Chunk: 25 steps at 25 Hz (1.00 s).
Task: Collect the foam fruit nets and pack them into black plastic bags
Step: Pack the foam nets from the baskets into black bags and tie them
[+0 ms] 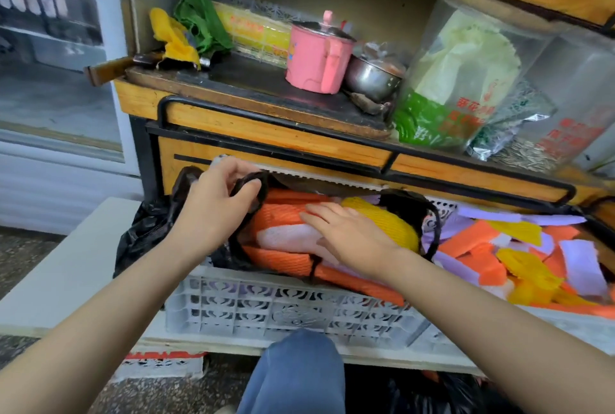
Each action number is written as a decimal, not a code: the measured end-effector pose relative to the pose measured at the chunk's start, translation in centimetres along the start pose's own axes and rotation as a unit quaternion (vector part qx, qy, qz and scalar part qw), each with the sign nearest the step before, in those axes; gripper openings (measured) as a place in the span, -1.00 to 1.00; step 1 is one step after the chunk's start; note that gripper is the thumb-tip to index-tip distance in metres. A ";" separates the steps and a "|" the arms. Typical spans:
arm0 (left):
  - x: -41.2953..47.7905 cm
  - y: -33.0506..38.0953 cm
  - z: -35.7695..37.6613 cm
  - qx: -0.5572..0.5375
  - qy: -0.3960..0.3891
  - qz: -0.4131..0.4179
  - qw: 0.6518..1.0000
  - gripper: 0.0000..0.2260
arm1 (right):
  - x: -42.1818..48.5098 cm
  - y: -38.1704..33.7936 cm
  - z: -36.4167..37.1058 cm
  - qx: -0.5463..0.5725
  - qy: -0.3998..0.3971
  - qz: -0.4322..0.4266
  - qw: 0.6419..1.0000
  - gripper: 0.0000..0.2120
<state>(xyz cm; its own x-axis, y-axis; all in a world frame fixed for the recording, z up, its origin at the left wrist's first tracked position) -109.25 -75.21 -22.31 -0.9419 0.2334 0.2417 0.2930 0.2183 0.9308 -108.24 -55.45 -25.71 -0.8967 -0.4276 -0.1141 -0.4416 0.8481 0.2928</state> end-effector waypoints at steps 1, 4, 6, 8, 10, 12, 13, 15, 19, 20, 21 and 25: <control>0.1 0.8 1.0 0.050 -0.008 0.020 0.999 -0.93 | -1.0 0.6 -0.3 0.003 0.014 0.002 1.000 -0.52; 0.4 3.6 5.2 0.204 -0.044 0.114 0.971 -0.93 | -5.0 3.2 -1.2 -0.002 0.095 0.004 0.995 -0.66; 0.5 5.5 8.7 0.272 -0.064 0.188 0.942 -0.87 | -8.6 6.1 -1.2 0.011 0.156 0.041 0.987 -0.70; 0.7 7.3 13.0 0.282 -0.102 0.259 0.918 -0.77 | -12.5 9.7 -0.6 0.037 0.217 0.105 0.970 -0.76; 1.2 8.9 18.4 0.281 -0.145 0.323 0.892 -0.76 | -16.6 14.2 1.4 0.064 0.258 0.186 0.946 -0.80; 2.0 9.7 24.1 0.290 -0.183 0.365 0.866 -0.79 | -19.8 18.7 4.8 0.089 0.243 0.264 0.929 -0.78; 2.7 9.8 26.9 0.292 -0.203 0.374 0.857 -0.80 | -21.1 20.7 6.8 0.103 0.222 0.298 0.923 -0.76; 4.5 9.2 32.6 0.289 -0.258 0.358 0.850 -0.81 | -23.6 24.5 11.0 0.146 0.172 0.362 0.905 -0.66; 8.7 4.7 42.2 0.335 -0.369 0.267 0.825 -0.72 | -26.9 30.0 17.5 0.225 0.069 0.444 0.865 -0.49; 9.5 3.2 44.1 0.342 -0.394 0.246 0.817 -0.70 | -27.4 30.9 18.9 0.236 0.046 0.450 0.860 -0.46; 10.3 1.7 45.6 0.346 -0.418 0.230 0.808 -0.69 | -27.6 31.7 20.0 0.248 0.029 0.451 0.857 -0.42; 12.5 -3.6 50.2 0.366 -0.494 0.177 0.769 -0.65 | -27.8 33.9 23.0 0.290 0.007 0.445 0.847 -0.36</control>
<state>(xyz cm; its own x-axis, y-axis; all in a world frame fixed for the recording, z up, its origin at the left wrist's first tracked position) -113.86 -25.50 -36.35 -0.3035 0.9276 -0.2178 0.8564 0.3657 0.3645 -98.95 -7.66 -34.48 -0.8836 0.4613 -0.0807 0.4655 0.8464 -0.2585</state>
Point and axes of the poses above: each hand's wrist, its own x-axis towards the middle knuckle, its own z-axis out of the palm, y = z × x, the point moved 4 cm from there along x, towards the middle knuckle, and after that the axes turned 9 degrees about -y, right-handed, at the moved point
